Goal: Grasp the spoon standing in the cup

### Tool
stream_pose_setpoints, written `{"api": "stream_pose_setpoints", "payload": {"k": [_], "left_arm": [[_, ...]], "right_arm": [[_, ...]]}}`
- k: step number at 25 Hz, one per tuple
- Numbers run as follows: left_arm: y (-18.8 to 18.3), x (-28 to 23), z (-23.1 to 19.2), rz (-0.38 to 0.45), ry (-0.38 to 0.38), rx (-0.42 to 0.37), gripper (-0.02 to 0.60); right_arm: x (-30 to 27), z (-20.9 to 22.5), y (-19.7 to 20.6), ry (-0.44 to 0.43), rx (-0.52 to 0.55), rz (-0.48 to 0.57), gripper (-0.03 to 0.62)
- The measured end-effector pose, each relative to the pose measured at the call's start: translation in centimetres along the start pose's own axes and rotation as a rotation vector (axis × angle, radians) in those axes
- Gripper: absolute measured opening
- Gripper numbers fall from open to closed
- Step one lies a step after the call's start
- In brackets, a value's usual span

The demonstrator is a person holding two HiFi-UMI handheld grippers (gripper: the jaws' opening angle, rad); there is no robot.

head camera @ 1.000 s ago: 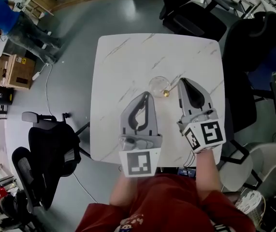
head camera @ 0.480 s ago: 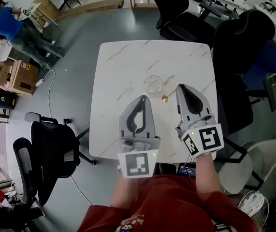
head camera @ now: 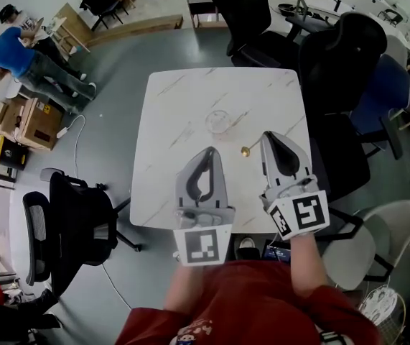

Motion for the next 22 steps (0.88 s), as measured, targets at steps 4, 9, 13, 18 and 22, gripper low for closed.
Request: {"api": "stream_pose_setpoints", "payload": {"k": [4,9,13,18,22], "left_arm": [[-0.9,2.2,1.3,0.013,-0.006,-0.013,0.009],[-2.0,4.8,2.7,0.039,-0.008,-0.028,0.009],[-2.4,6.6,3.6,0.051,-0.010,-0.037,0.009],[-2.8,7.9,4.5,0.060,-0.011,-0.050,0.009],[-3.5,8.7,5.3,0.081,-0.003,-0.052,0.009]], "right_arm": [[2.5,-0.8,-0.4,-0.012,0.022,0.011,0.015],[5.3,-1.7,-0.9,-0.019,0.044,0.026,0.015],[7.2,-2.2,-1.1,-0.021,0.052,0.044,0.015],[9.0,-2.3,-1.6,-0.006,0.066,0.070,0.015],[10.4,-2.2,-2.0,0.021,0.078,0.088,0.015]]}}
Point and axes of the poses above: the fingertips, and each gripper's own axes: x backward along the fingers, z to its right, y out of its underside, the point moved 4 cm from there along x, backward along the fingers, and after that the axes turned 10 degrees about -z, right-handed, at the moved point
